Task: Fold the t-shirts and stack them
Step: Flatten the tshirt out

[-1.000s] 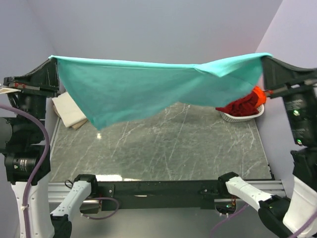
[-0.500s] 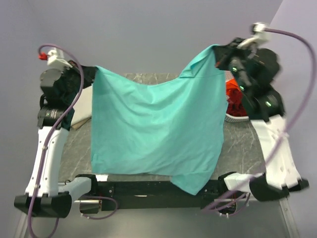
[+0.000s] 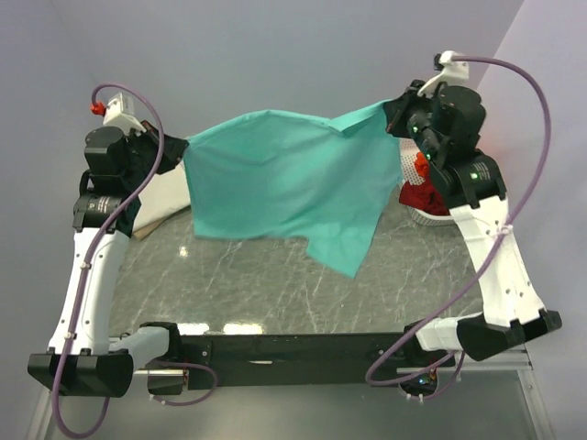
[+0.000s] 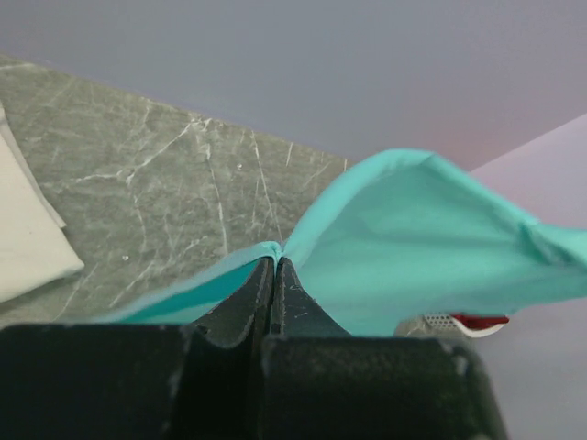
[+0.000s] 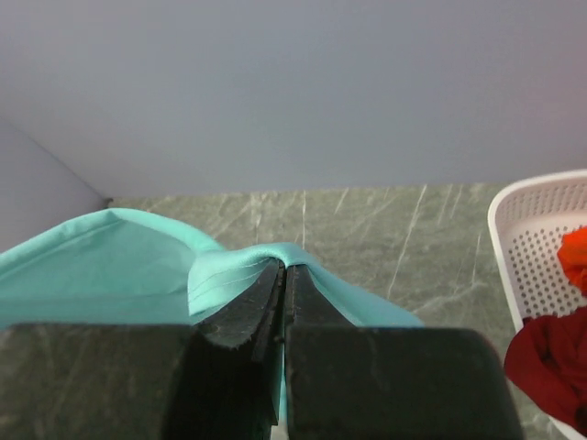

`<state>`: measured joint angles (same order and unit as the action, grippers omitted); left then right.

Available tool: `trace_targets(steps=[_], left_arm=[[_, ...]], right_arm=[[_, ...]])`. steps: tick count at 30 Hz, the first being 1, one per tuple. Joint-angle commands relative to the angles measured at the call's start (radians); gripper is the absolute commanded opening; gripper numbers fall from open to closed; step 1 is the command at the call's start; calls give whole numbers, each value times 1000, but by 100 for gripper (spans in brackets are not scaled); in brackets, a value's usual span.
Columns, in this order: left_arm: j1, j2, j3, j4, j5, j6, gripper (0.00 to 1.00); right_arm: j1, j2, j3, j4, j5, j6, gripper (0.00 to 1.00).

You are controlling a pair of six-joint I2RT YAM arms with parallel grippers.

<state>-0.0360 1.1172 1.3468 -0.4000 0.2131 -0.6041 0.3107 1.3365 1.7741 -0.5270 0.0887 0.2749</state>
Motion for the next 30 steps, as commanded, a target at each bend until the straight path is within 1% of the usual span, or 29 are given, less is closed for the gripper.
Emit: trace_targets(steps=[1, 8, 14, 17, 21, 24, 26, 28, 30], left_arm=[[10, -56, 75, -16, 34, 56, 0], [18, -129, 140, -92, 104, 110, 0], [18, -160, 284, -195, 169, 136, 0], [18, -155, 357, -214, 224, 121, 0], [18, -122, 431, -194, 302, 47, 0], [18, -80, 427, -185, 339, 29, 0], [19, -48, 402, -181, 350, 24, 0], [28, -14, 342, -159, 365, 15, 0], [50, 10, 269, -116, 413, 6, 0]], right_arm=[[-9, -100, 68, 47, 43, -20, 0], [-7, -249, 82, 84, 92, -46, 0], [-5, -353, 145, 101, 134, -94, 0], [-7, -378, 183, 102, 163, -118, 0], [-7, -379, 214, 111, 198, -143, 0], [-7, -367, 185, 139, 203, -154, 0], [-7, -341, 138, 160, 218, -161, 0], [-7, -298, 101, 179, 242, -181, 0], [-9, -263, 36, 199, 255, -201, 0]])
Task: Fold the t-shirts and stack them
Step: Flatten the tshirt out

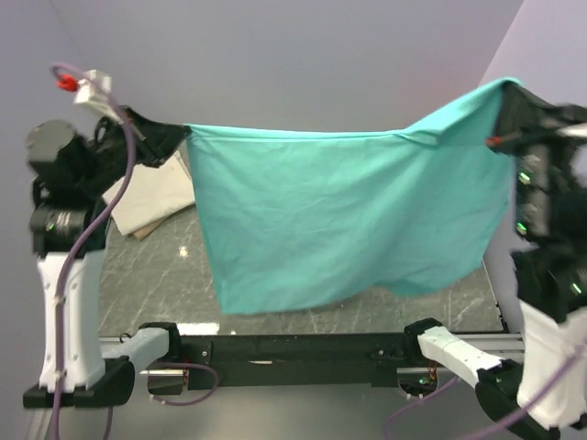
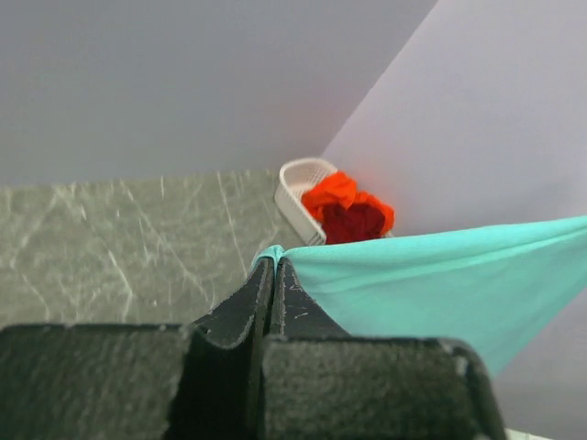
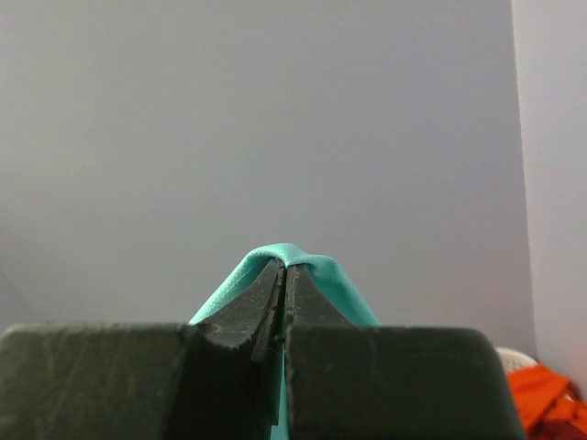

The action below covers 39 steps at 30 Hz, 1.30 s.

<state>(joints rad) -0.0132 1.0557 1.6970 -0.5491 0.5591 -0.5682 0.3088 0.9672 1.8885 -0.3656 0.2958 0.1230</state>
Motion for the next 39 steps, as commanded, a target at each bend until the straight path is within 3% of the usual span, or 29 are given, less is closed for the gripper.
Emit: trace_targets(steps=[1, 7, 9, 11, 12, 13, 14, 15, 17, 18, 20, 25, 32, 39], left_arm=[[42, 101, -111, 53, 79, -36, 0], [139, 301, -325, 282, 196, -90, 0], [159, 389, -332, 323, 209, -107, 12], [167, 536, -285, 360, 197, -117, 38], [170, 582, -254, 360, 188, -121, 48], [170, 665, -226, 363, 173, -122, 53], [167, 694, -182, 376, 165, -136, 60], [159, 711, -169, 386, 163, -147, 62], [144, 710, -155, 390, 121, -130, 66], [118, 699, -149, 349, 89, -105, 69], [92, 666, -163, 287, -2, -43, 74], [-8, 580, -305, 183, -122, 13, 75], [-56, 517, -577, 204, -128, -32, 75], [-56, 497, -691, 218, -163, 8, 79]], right_arm=[[-8, 146, -101, 50, 54, -55, 0], [-54, 416, -198, 140, -33, -46, 0], [-65, 519, -158, 140, -69, -28, 0], [-88, 696, -53, 100, -92, 1, 0], [-97, 764, 5, 70, -128, 12, 8], [-105, 910, 74, -29, -150, 21, 23], [-114, 983, 244, -88, -168, 36, 51], [-116, 1048, 324, -142, -178, 40, 58], [-114, 1172, 464, -263, -207, 50, 62], [-109, 1177, 456, -269, -217, 50, 63], [-103, 1096, 266, -185, -262, 63, 68], [-103, 863, -128, -32, -380, 119, 71], [-82, 751, -388, -27, -463, 204, 71], [-69, 696, -609, 60, -575, 280, 69]])
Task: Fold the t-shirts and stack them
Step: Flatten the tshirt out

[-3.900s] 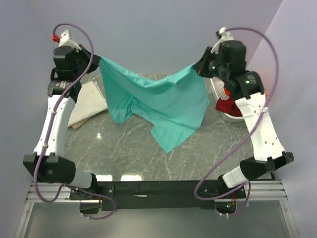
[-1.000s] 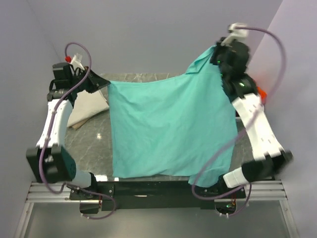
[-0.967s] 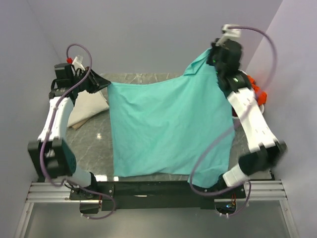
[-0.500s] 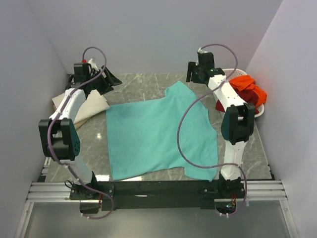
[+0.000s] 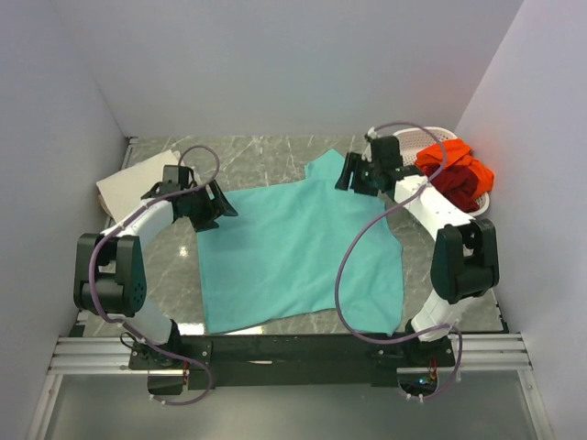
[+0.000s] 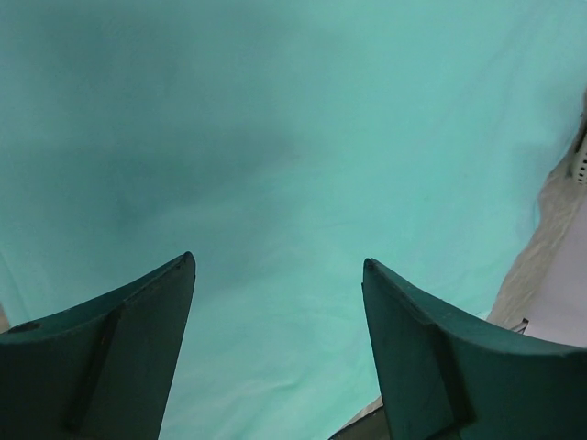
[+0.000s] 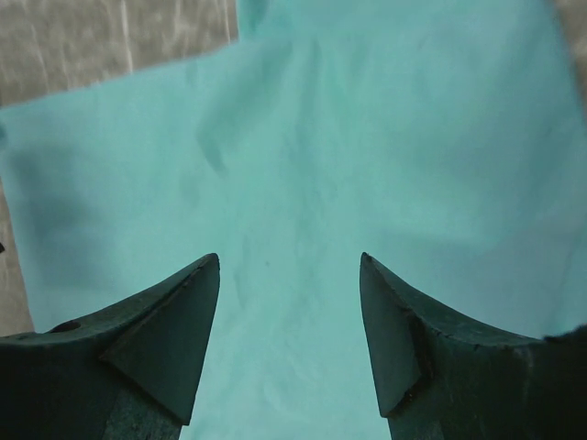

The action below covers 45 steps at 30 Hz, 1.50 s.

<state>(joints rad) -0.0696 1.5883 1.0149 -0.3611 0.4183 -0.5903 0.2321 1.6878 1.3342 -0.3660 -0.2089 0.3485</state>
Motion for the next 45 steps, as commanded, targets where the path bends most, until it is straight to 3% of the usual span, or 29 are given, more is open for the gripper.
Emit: trace_targets(steps=[1, 10, 21, 45], left_arm=[[1, -30, -13, 28, -23, 33, 78], [1, 68, -39, 24, -118, 90, 82], [1, 254, 46, 30, -161, 115, 83], [-7, 657, 568, -136, -154, 195, 83]], right_arm=[[7, -25, -85, 76, -81, 63, 68], [9, -1, -208, 116, -118, 142, 66], [9, 119, -161, 47, -95, 149, 63], [-51, 388, 150, -152, 26, 155, 63]])
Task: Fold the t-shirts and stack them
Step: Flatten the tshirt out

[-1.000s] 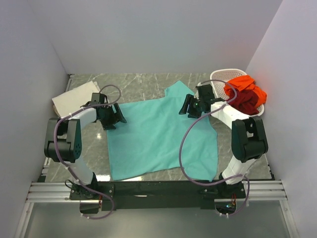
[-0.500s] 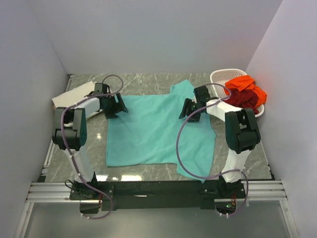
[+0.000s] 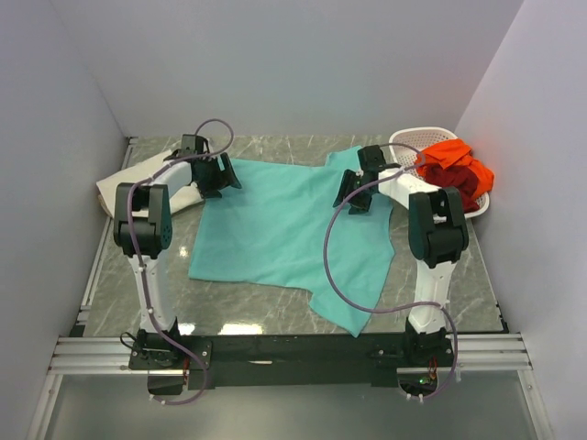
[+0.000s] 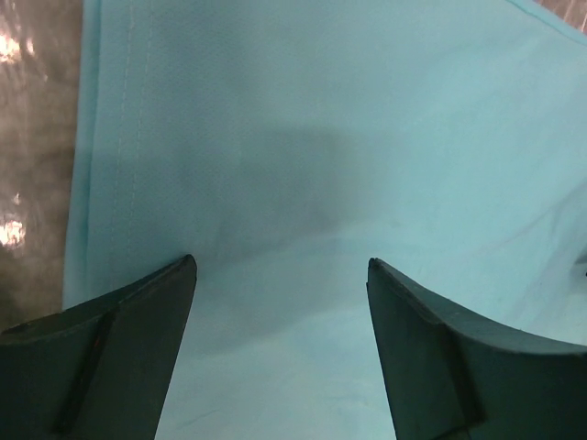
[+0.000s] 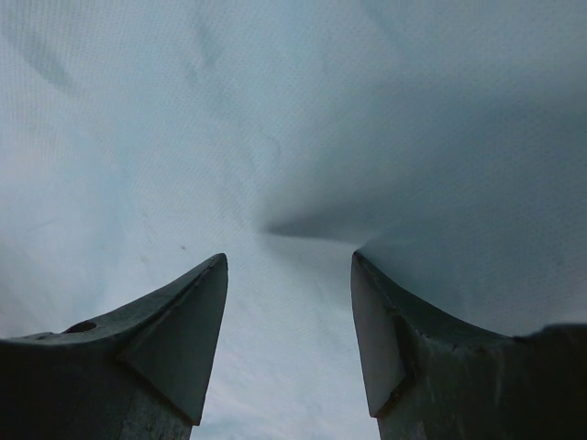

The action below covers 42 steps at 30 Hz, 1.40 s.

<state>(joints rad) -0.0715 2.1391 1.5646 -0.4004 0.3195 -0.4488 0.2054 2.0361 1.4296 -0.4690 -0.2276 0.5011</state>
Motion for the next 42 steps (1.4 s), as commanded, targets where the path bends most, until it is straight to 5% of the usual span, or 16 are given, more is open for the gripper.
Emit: trace_targets(steps=[1, 17, 29, 42], left_arm=[[-5, 116, 49, -100, -57, 53, 83], [-45, 102, 209, -92, -66, 50, 84], [-100, -194, -38, -32, -174, 38, 87], [-108, -226, -311, 52, -168, 2, 88]], right_arm=[[-27, 48, 66, -56, 48, 2, 63], [-58, 80, 290, -140, -27, -47, 63], [-24, -218, -101, -27, -62, -44, 63], [-14, -180, -233, 6, -44, -32, 61]])
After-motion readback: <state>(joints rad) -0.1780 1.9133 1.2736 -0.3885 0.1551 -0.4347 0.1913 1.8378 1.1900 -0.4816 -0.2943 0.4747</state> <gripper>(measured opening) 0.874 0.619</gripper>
